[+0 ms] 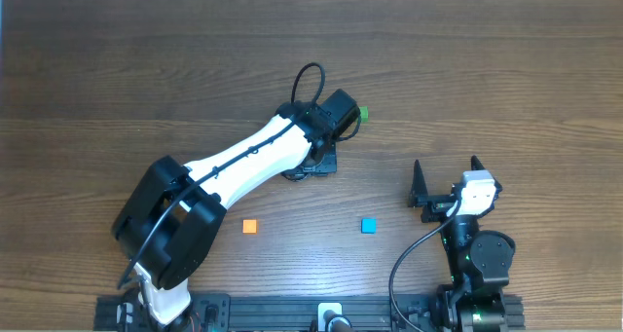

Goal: Stack Cubes

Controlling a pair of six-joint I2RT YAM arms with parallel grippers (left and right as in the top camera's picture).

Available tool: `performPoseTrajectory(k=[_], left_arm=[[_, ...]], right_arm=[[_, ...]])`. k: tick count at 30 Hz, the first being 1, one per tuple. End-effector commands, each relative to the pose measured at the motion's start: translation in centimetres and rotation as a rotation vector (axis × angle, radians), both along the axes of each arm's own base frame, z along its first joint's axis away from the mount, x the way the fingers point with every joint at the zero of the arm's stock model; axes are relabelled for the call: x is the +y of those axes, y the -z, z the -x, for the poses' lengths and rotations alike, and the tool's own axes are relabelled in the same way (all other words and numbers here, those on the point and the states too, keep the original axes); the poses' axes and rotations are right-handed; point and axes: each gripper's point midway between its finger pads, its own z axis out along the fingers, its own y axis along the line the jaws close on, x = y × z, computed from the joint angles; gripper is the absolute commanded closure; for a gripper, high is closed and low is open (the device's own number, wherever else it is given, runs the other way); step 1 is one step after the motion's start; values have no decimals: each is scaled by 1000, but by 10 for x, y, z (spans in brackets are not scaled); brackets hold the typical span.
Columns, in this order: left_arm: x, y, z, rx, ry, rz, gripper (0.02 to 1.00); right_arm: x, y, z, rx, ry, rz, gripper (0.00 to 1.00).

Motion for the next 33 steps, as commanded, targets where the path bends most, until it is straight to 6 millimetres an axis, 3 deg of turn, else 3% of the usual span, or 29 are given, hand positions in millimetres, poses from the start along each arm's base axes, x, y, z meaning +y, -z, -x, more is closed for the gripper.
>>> performPoseTrajectory(k=[1,4,8,9,10,14,16,22,26,29,33], left_arm=[[4,9,2,25,7,-16,919],[4,9,2,25,7,-16,774],[4,9,2,25,7,-16,397],[4,9,2,25,7,-16,152],[3,9,2,24,7,-15,38],[2,5,-2,3,3,-3,18],[2,-10,-8,-35,-5,23,18],[11,-87,-21,-211,-36,126,20],[33,-128,-3,-262,-41,131,20],[48,-133,21,-248,-29,120,20],[72,-105,58,-207,-21,106,20]], right_arm=[[1,2,0,1,-6,4,9],[1,2,0,1,-6,4,9],[1,2,0,1,-6,4,9],[1,2,0,1,-6,4,7],[1,2,0,1,-6,4,9],[1,2,0,1,-6,4,9],[1,2,0,1,-6,4,9],[1,2,0,1,-6,4,7],[1,2,0,1,-6,4,7],[1,2,0,1,-6,4,7],[1,2,0,1,-6,4,9]])
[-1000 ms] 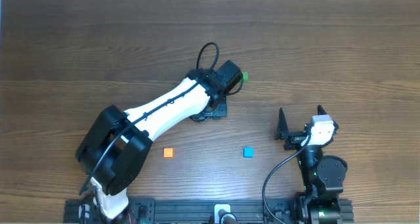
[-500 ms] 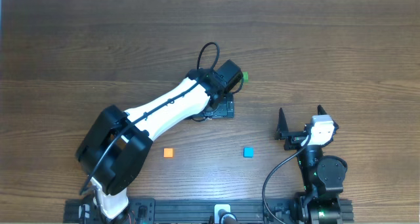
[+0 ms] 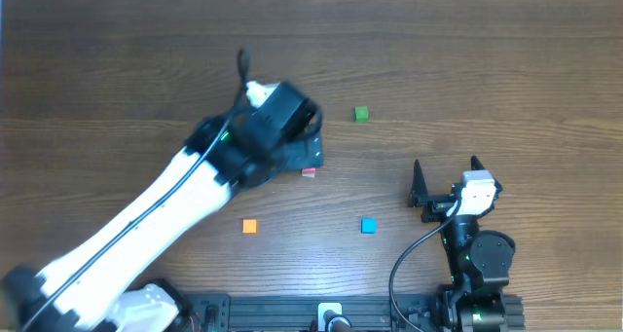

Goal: Stack Cubes

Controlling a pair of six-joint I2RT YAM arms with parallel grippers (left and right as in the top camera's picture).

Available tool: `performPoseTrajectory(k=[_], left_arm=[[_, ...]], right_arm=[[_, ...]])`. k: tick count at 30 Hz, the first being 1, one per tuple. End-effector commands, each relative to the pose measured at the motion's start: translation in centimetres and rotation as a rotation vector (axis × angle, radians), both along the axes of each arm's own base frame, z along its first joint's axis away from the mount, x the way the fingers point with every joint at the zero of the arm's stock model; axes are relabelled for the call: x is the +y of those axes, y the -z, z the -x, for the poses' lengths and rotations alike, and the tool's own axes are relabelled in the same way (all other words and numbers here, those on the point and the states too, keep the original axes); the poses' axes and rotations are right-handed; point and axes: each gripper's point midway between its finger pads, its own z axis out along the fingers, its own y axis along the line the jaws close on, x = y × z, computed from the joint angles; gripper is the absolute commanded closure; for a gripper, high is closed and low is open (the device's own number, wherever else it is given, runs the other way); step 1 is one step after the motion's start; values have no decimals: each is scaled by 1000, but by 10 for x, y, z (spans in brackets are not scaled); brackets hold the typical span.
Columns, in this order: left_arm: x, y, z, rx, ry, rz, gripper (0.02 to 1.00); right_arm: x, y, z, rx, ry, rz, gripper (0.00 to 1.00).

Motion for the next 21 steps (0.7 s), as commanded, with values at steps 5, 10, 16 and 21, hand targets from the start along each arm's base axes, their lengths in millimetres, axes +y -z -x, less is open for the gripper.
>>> performPoseTrajectory(k=[5,10,16,21], left_arm=[[47,94,72,137,-14,-28,20],[59,136,95,199,-50,-13,20],[66,148,98,216,-62,-43,20],[68,159,101,252,-66,-79,27]], right_arm=[[1,2,0,1,-6,3,7],[1,2,0,1,-6,3,7],[1,2,0,1,-6,3,7],[1,2,0,0,-6,3,9]])
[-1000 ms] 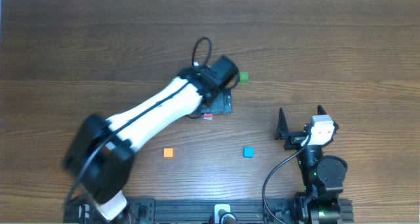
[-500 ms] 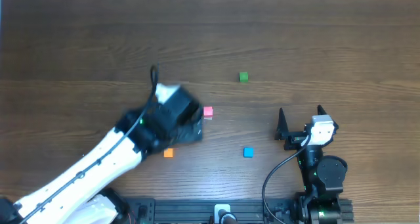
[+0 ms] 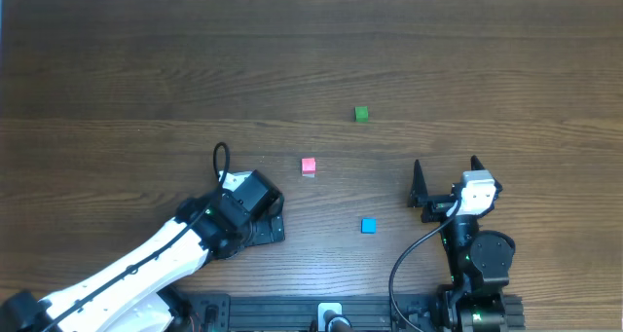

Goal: Stack Cubes

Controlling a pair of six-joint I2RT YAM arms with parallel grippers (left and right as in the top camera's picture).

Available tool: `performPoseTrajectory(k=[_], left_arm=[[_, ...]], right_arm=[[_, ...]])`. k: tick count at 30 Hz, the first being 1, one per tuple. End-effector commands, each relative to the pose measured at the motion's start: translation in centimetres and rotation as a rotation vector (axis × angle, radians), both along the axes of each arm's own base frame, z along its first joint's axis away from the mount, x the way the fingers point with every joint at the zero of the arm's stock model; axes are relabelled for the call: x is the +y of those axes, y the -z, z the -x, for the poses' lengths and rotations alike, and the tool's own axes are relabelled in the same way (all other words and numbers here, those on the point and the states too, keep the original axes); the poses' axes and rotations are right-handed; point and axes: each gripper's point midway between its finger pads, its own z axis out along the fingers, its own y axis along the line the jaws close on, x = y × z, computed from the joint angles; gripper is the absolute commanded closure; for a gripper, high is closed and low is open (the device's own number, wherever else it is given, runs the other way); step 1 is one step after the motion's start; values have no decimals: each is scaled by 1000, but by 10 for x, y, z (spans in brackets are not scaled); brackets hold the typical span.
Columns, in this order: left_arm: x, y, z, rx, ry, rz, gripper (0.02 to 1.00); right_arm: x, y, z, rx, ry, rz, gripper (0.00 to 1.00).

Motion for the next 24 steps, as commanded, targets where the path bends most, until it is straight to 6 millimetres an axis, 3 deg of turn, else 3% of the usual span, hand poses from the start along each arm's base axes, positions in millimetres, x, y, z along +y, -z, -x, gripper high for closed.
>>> performPoseTrajectory(k=[1,8,17,24], left_arm=[[5,14,5,51,-21,-41,40],[7,30,4,80,-20,-89,71],[11,29,-1,52,7,-117,88],[14,28,-5,26,33,-141,213]], right_arm=[[1,2,0,1,-6,4,9],[1,2,0,1,-6,4,9],[1,2,0,1,-6,4,7],[1,2,0,1,-6,4,9]])
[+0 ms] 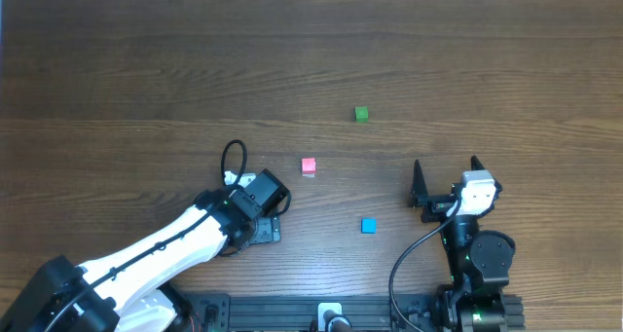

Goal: Stack Cubes

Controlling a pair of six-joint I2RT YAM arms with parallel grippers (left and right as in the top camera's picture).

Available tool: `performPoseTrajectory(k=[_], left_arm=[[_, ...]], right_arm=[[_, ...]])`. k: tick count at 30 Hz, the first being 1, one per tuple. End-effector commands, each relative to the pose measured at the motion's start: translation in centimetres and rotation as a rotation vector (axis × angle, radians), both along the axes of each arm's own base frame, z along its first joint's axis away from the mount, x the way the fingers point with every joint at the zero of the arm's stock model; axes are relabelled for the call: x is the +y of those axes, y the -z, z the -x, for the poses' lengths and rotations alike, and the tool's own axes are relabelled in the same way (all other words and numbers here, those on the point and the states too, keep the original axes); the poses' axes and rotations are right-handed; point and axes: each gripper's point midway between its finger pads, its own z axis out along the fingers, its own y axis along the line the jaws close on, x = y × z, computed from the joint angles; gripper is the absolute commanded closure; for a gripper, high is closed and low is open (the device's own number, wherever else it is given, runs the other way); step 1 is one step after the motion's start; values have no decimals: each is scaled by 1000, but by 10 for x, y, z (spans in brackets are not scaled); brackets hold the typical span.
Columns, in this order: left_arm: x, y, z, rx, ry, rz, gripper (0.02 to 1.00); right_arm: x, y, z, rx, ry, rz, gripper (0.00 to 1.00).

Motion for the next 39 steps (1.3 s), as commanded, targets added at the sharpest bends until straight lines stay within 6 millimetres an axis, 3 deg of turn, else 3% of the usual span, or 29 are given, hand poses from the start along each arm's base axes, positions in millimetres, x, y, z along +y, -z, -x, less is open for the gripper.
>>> performPoseTrajectory(k=[1,10,31,39], left_arm=[[6,2,-5,-27,47,-38,237],[4,2,-4,-23,50,-32,494],[-2,0,-9,-41,50,-7,862],[-43,-79,-66,-156,38,29,954]], right_arm=[[1,2,0,1,-6,3,7],[1,2,0,1,-6,3,7],[1,2,0,1,-6,3,7],[1,2,0,1,-6,3,7]])
